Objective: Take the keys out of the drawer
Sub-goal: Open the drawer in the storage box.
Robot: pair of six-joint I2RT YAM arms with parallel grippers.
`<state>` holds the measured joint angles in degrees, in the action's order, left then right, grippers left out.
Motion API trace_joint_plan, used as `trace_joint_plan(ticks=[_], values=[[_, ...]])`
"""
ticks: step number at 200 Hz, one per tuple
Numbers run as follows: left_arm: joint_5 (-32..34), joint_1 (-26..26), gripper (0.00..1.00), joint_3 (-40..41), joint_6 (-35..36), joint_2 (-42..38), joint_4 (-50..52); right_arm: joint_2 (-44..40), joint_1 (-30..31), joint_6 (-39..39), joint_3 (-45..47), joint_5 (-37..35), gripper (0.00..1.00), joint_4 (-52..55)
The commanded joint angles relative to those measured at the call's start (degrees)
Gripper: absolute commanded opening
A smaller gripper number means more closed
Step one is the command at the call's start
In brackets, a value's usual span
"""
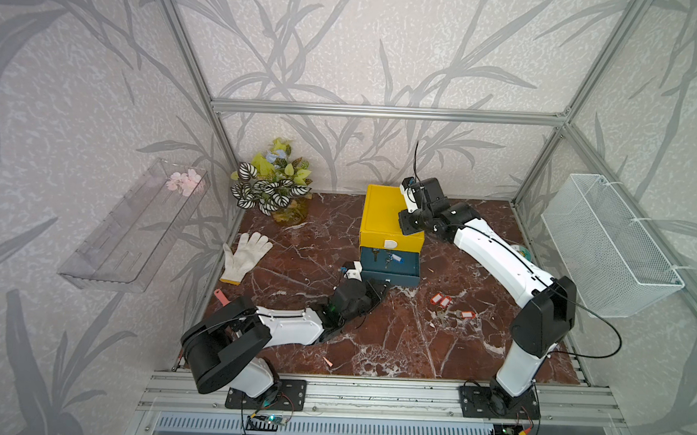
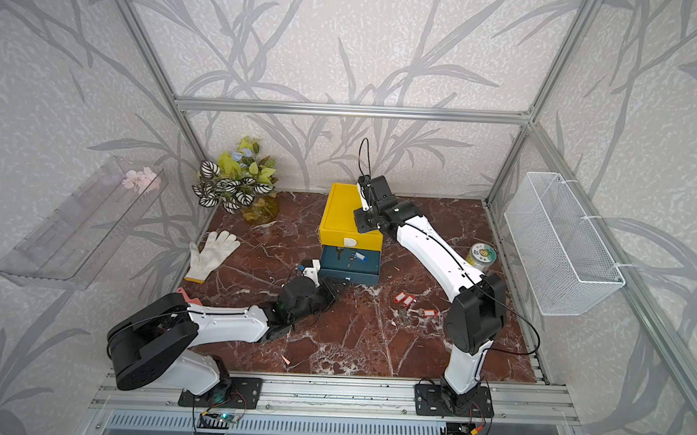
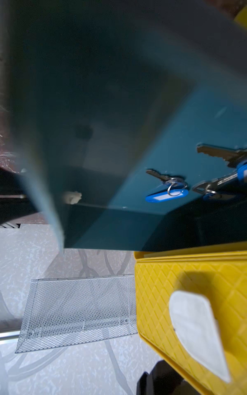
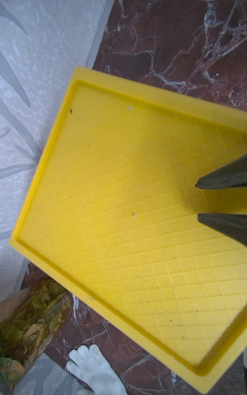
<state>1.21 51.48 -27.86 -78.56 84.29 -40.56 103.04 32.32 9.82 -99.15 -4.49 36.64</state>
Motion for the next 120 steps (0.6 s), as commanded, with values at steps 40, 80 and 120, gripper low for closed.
trace_joint_plan(ticks=[40, 80, 120], values=[[6.58, 6.47, 0.0, 4.15, -0.5, -11.96, 11.21, -1.48, 2.09, 1.26, 5.09, -0.82, 0.24, 2.42], [8.79, 6.73, 0.07, 3.15, 0.25, -12.85, 13.18, -2.41, 2.46, 0.99, 5.3, -1.22, 0.24, 2.54], [8.15, 6.53, 0.42, 1.06, 1.61, -12.47, 15.58, -1.56, 2.75, 0.29, 3.29, -1.39, 0.24, 3.36]])
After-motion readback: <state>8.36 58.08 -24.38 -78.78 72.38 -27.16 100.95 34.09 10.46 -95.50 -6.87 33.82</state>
